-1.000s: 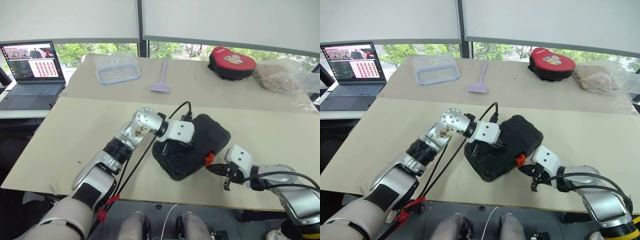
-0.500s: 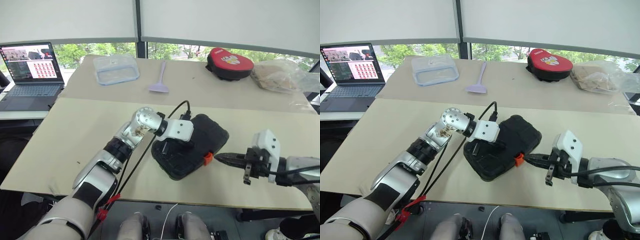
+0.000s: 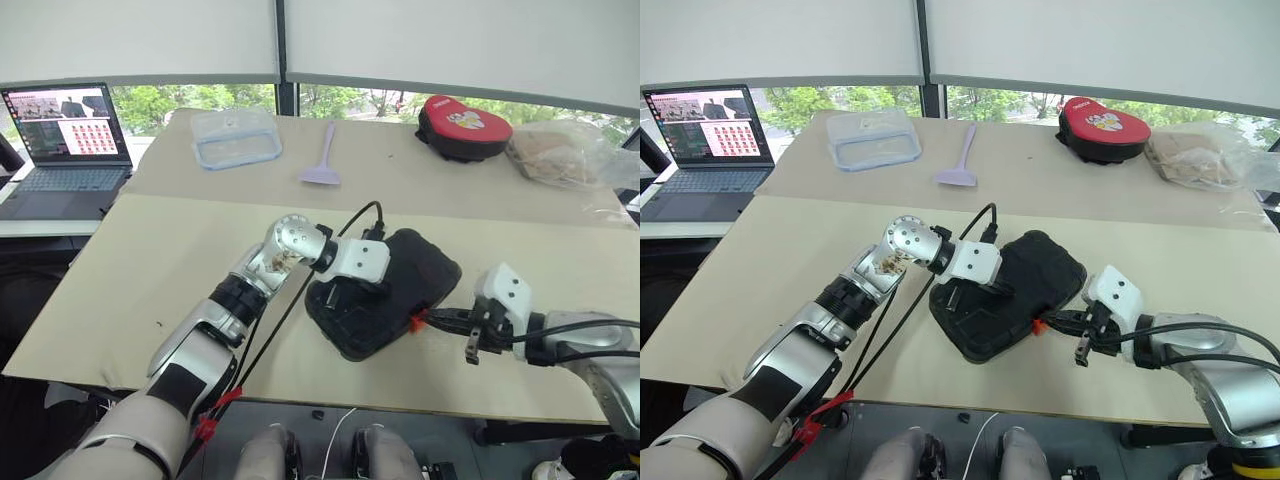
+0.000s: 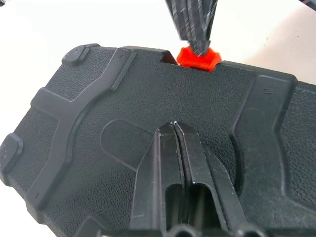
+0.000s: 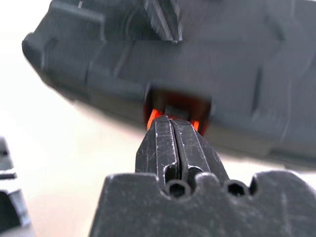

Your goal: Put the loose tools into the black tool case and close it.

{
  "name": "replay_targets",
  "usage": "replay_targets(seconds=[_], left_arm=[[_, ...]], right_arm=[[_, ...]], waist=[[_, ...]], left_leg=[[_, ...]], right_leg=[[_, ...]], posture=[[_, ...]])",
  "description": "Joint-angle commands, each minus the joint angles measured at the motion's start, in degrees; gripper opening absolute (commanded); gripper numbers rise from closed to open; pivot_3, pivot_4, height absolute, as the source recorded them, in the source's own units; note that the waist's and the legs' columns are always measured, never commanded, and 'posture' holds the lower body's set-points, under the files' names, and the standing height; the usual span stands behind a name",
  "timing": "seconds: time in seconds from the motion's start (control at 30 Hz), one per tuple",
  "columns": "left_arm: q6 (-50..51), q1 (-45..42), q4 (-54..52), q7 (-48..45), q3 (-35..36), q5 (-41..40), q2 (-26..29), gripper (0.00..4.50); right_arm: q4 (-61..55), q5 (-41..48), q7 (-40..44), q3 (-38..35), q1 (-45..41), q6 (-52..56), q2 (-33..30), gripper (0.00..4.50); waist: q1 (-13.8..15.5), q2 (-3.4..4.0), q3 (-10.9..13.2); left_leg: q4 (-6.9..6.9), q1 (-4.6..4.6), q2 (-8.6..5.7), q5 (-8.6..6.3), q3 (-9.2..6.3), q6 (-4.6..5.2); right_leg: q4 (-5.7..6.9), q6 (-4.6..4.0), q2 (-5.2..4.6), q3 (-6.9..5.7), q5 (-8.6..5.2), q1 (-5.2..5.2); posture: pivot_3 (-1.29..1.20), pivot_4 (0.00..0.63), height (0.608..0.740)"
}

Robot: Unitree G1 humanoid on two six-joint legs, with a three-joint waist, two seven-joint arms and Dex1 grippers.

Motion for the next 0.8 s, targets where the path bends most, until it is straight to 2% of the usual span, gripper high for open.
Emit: replay_targets(seconds=[0.03,0.3,0.47,0.57,0.67,0.8], left_arm=[[0.42,1.21,2.50,0.11,-1.66,3.72,1.02,0.09],[0.19,0.82,2.97,0.25,-1.66,3.69,0.43,0.09],[-0.37,0.73,3.21,0.24,-1.67,3.91,0.53,0.09],[-0.71,0.61,3.60,0.29,-1.62,4.10,0.43,0.09],[-1.04,0.48,3.88,0.42,-1.65,4.36,0.17,0.09],[-1.08,0.47,3.80,0.53,-1.63,4.35,-0.12,0.09]], right_arm=[[-3.25,1.51,0.02,-3.37,1.83,1.18,-0.90,0.00],[-4.28,1.35,-0.46,-5.93,6.09,-0.22,0.44,0.00],[-4.92,5.19,-2.04,-7.80,3.87,1.60,2.74,0.00],[-4.74,5.25,-2.58,-6.66,3.33,1.61,2.93,0.00],[-4.08,1.69,-2.18,-3.88,5.17,-0.08,1.46,0.00],[-3.29,1.00,-2.31,-4.12,7.10,-0.40,2.12,0.00]], waist=[[-0.01,0.00,0.00],[0.12,0.00,0.00],[0.05,0.01,-0.01],[0.13,0.02,-0.01],[0.21,0.02,-0.01],[0.20,0.03,-0.02]], left_leg=[[0.00,0.00,0.00,0.00,0.00,0.00],[0.00,-0.01,0.00,-0.13,-0.01,0.21],[0.00,0.00,0.00,-0.13,0.00,0.23],[0.00,0.00,0.00,-0.13,-0.01,0.23],[0.00,-0.01,0.00,-0.14,-0.03,0.24],[0.00,-0.02,0.00,-0.14,-0.03,0.25]], right_leg=[[0.00,0.00,0.00,0.00,0.00,-0.01],[-0.03,0.01,-0.01,0.02,0.00,0.00],[-0.04,0.02,-0.01,0.02,0.01,0.01],[-0.05,0.02,-0.02,0.01,0.01,0.01],[-0.07,0.01,-0.04,0.02,0.00,0.01],[-0.07,0.02,-0.05,0.02,0.01,0.01]], posture=[[0.00,0.150,0.731],[0.00,0.150,0.731],[0.00,0.150,0.731],[0.00,0.150,0.731],[0.00,0.150,0.731],[0.00,0.150,0.731]])
